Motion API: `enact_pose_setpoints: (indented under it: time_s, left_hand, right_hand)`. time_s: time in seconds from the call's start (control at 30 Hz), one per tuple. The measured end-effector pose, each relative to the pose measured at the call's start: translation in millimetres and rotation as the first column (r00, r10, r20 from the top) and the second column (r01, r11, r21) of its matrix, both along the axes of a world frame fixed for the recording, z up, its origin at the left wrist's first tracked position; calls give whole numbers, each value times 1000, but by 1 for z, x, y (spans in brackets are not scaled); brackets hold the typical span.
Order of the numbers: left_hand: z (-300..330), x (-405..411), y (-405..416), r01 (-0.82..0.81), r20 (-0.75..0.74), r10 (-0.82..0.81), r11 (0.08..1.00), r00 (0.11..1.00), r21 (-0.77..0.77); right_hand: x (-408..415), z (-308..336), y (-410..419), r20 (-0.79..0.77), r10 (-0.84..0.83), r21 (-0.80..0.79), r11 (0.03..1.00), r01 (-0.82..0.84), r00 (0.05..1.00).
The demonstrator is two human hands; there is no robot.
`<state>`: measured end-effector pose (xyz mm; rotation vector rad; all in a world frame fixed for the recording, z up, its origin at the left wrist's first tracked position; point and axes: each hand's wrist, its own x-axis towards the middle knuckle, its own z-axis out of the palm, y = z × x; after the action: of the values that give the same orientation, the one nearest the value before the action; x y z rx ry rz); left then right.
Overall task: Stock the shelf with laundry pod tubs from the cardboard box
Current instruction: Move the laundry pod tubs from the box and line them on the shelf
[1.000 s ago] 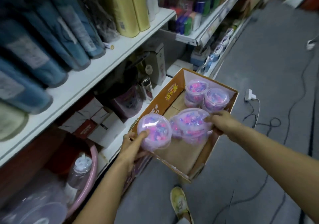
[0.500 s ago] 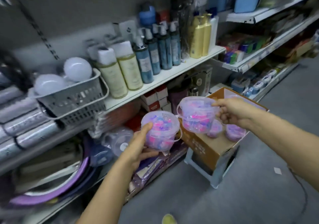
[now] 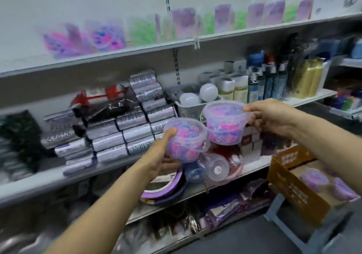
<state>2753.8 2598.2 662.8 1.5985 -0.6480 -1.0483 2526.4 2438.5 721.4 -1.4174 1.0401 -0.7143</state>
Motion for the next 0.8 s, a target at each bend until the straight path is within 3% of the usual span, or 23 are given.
enact_pose_setpoints:
  time_s: [0.4, 0.67, 0.8]
  left_hand:
    - [95, 195, 245, -140, 148, 154, 985, 977, -102]
    - [160, 268, 296, -257, 82, 291, 922, 953, -289]
    - [177, 292, 298, -332, 13, 362, 869, 932, -366]
  right_hand:
    - [225, 70, 189, 141, 204, -71, 978, -195, 969]
    - [332, 148, 229, 272, 270, -124, 962, -245, 924]
    - [387, 177, 234, 345, 225, -161, 971, -179, 911]
